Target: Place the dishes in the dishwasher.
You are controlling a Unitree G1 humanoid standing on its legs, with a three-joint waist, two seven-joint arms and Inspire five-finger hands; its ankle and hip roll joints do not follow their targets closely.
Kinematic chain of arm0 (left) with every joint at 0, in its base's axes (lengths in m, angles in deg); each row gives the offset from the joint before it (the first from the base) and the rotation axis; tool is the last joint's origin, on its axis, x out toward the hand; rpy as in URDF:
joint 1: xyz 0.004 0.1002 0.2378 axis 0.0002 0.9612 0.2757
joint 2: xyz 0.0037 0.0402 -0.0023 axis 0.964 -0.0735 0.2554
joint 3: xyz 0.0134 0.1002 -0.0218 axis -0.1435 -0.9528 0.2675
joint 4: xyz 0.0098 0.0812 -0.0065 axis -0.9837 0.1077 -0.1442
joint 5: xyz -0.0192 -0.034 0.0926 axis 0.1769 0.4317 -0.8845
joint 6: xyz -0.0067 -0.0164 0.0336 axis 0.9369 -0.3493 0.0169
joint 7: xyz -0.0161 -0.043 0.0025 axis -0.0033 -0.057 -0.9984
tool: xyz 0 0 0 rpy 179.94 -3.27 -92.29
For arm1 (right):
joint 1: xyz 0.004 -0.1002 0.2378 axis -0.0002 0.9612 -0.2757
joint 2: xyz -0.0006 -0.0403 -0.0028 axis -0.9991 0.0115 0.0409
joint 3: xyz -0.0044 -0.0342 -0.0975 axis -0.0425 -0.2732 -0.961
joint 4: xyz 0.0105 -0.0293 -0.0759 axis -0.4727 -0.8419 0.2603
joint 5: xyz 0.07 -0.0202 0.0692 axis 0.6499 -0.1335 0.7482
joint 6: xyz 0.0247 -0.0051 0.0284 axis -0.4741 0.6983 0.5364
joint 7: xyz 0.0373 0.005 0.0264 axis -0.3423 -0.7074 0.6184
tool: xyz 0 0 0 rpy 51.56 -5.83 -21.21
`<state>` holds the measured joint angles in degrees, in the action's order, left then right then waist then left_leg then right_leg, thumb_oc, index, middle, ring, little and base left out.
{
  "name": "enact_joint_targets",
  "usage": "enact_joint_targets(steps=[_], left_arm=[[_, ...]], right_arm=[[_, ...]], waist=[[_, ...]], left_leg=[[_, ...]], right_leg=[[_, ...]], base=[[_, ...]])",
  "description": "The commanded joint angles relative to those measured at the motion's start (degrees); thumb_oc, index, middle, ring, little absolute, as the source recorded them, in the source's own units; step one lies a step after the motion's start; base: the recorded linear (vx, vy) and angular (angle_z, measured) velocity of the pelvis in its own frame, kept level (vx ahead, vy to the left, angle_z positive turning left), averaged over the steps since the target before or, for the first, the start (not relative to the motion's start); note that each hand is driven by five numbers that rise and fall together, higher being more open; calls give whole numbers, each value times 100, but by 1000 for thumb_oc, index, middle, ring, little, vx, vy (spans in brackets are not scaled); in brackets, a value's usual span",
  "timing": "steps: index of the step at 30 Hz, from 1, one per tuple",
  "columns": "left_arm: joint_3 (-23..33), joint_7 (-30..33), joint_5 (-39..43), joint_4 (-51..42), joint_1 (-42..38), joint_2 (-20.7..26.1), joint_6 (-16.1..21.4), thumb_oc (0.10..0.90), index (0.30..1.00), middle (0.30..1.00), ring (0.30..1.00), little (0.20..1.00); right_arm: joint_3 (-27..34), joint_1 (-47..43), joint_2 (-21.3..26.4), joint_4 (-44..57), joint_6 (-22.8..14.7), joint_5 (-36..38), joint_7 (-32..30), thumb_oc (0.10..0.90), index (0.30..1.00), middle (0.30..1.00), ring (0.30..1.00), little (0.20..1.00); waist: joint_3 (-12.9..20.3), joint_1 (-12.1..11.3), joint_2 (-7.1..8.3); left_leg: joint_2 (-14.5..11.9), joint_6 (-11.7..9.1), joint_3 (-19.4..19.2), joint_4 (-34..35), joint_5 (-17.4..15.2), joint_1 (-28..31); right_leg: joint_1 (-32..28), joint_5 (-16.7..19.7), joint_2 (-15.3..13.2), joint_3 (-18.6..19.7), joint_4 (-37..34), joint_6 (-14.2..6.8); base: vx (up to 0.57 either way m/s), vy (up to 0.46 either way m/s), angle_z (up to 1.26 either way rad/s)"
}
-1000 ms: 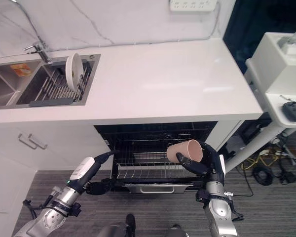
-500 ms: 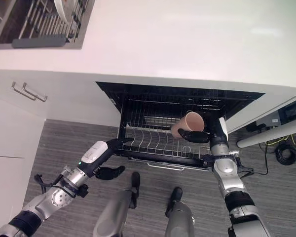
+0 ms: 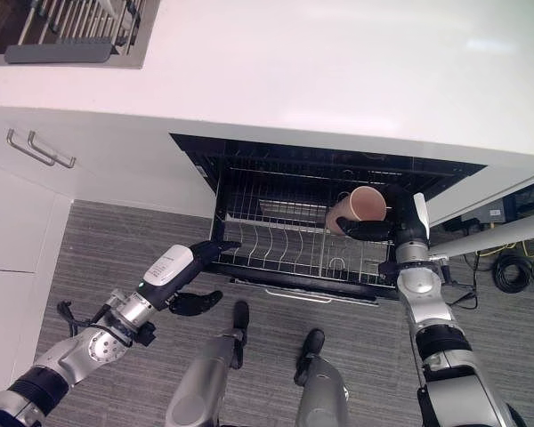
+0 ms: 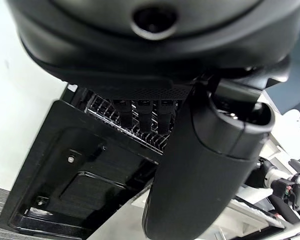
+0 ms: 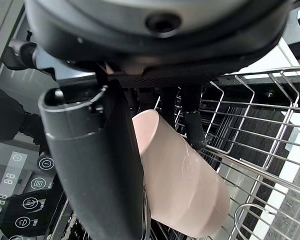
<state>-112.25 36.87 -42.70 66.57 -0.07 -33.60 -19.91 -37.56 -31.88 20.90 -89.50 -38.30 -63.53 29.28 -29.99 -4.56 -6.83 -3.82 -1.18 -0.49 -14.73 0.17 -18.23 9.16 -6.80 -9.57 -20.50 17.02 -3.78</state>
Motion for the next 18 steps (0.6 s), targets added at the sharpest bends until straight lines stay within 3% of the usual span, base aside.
enact_joint_targets(steps=[1, 8, 9, 13, 14, 15, 18], left_arm=[[169, 519, 38, -515, -148, 151, 410, 800, 900, 900, 900, 900], [302, 455, 73, -572, -92, 207, 449, 800, 900, 900, 900, 900], [329, 452, 82, -589, -94, 196, 431, 800, 900, 900, 900, 900], [280, 521, -4, -470, -163, 171, 438, 800, 900, 900, 900, 900], [277, 536, -40, -456, -170, 161, 441, 800, 900, 900, 900, 900], [278, 547, -61, -445, -176, 162, 445, 800, 900, 900, 900, 900], [273, 595, -114, -431, -197, 176, 442, 800, 900, 900, 900, 900]], right_arm=[[-100, -165, 289, 101, -410, -282, -270, 400, 300, 300, 300, 300], [47, 20, 347, 249, -89, -354, -96, 400, 300, 300, 300, 300], [-65, 186, 295, 163, 45, -764, 325, 400, 300, 300, 300, 300], [-390, 429, 203, -9, 59, -843, 471, 400, 300, 300, 300, 300], [-425, 488, 177, -44, 76, -779, 506, 585, 578, 578, 578, 578], [-442, 534, 161, -59, 62, -738, 538, 800, 900, 900, 900, 900], [-464, 648, 115, -115, -58, -590, 572, 800, 900, 900, 900, 900]], waist=[[139, 12, 19], [120, 47, 61], [97, 83, 89], [73, 98, 156], [63, 99, 169], [57, 99, 179], [48, 98, 208]], left_leg=[[-137, -177, -384, -246, -417, -315], [-127, -171, -400, -246, -429, -338], [-175, -188, -467, -246, -417, -349], [-215, -186, -511, -246, -401, -362], [-218, -183, -512, -246, -399, -362], [-219, -181, -512, -246, -399, -364], [-218, -178, -508, -246, -397, -387]], right_leg=[[-301, -576, 152, 510, 17, 25], [-233, -541, 132, 548, 17, -16], [-215, -537, 121, 548, 17, -31], [-195, -522, 97, 514, 17, -42], [-193, -516, 95, 512, 17, -45], [-191, -514, 93, 510, 17, -47], [-169, -510, 91, 513, 17, -58]], base=[[-30, -11, 0], [-6, 0, 0], [-47, -2, -1], [-40, -29, -5], [-25, -34, -2], [-27, -41, 0], [-18, -27, 0]])
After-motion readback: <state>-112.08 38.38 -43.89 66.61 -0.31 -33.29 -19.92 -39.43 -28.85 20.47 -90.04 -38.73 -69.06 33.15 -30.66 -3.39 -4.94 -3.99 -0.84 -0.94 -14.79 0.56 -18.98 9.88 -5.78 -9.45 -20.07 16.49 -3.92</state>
